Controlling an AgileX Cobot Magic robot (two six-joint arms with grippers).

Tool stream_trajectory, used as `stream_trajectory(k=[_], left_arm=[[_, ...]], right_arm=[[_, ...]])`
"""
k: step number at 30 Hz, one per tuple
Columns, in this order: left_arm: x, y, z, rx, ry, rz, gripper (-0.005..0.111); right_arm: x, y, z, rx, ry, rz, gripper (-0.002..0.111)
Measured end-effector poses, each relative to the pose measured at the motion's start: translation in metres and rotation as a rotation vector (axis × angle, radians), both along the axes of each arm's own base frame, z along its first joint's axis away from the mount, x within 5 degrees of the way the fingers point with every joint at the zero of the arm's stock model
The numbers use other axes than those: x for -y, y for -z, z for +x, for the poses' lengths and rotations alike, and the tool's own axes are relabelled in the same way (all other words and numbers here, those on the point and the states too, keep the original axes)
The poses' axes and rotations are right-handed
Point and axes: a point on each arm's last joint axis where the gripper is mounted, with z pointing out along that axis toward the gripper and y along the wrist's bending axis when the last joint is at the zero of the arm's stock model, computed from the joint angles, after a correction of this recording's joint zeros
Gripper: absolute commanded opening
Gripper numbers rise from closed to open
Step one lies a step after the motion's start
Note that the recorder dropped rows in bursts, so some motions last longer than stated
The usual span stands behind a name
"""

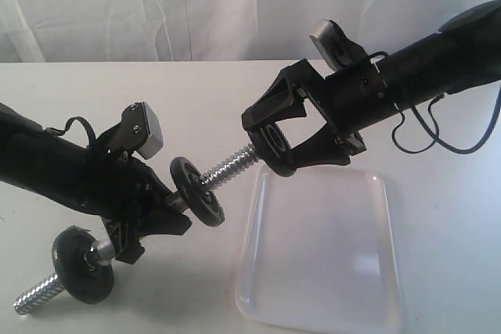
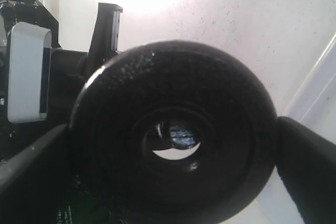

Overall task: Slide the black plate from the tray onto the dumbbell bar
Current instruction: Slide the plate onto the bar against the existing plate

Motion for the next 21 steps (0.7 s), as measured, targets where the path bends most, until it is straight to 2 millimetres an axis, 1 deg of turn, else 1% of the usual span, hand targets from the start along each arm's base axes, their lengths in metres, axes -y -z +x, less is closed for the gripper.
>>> stream_trajectory(k=[5,10,11,21], left_arm=[[0.0,-0.001,0.0,0.009,0.004,-0.008,0.0],[0.0,0.0,0.001,0.024,0.01,-0.008,0.0],[0.0,0.0,0.001,0.023,0.009,-0.009,0.0],[0.0,-0.001,0.003,0.039,0.002,-0.014,0.0]], right_arm=[[0.0,0.0,0.0,0.014,-0.007,0.006,0.0],[-0.008,0.022,0.008,-0.06,-0.017,0.062,0.0],[-0.009,0.023,0.009,-0.059,-0.02,0.071,0.0],[-0.011,0.024,0.009,-0.047,-0.023,0.08,0.0]])
